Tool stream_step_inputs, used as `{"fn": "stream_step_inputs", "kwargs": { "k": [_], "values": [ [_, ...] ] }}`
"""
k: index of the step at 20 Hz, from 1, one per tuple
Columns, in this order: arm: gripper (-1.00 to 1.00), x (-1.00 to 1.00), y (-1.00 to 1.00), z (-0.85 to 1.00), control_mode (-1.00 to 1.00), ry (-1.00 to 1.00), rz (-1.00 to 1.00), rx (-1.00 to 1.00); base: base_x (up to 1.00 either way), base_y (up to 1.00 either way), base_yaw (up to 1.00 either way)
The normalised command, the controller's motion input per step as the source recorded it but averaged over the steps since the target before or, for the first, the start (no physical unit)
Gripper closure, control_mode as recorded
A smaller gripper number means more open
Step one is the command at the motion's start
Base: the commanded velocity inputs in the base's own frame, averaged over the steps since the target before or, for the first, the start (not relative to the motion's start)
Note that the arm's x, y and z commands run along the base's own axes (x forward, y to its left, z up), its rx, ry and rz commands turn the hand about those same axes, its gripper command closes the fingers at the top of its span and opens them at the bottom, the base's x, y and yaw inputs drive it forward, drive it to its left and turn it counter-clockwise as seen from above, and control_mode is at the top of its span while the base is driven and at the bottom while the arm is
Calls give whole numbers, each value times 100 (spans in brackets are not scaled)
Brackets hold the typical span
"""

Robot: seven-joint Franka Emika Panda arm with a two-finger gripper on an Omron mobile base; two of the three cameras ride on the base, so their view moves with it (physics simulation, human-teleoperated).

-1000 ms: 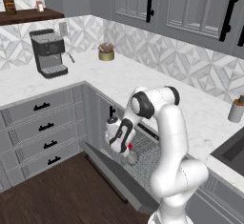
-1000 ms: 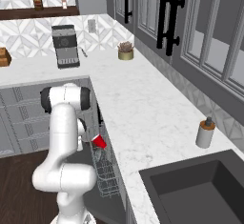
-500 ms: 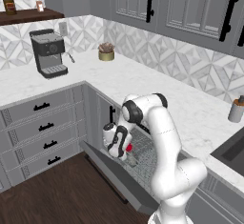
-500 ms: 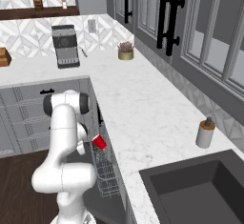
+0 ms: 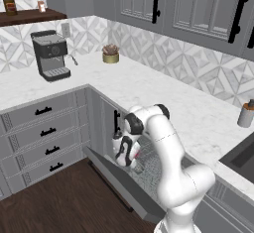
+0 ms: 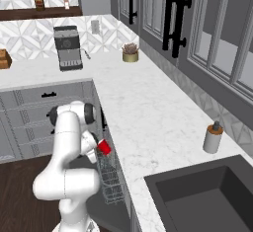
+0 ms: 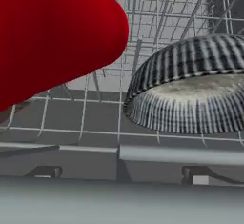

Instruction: Pick up the cup and bowl from the counter, place them in the dishwasher, and close the dishwasher door.

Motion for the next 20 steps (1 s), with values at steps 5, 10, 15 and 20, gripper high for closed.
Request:
{"fn": "stream_step_inputs", "kwargs": {
  "k": [5, 10, 15, 20],
  "values": [
    [-100, 63, -89, -31, -100, 2, 0, 0, 0, 0, 0],
    [-100, 46, -95, 1, -100, 2, 0, 0, 0, 0, 0],
    [-100, -62, 31, 12, -100, -8, 5, -11, 0, 0, 0],
    [-100, -97, 85, 80, -100, -15, 7, -16, 0, 0, 0]
  ]
}}
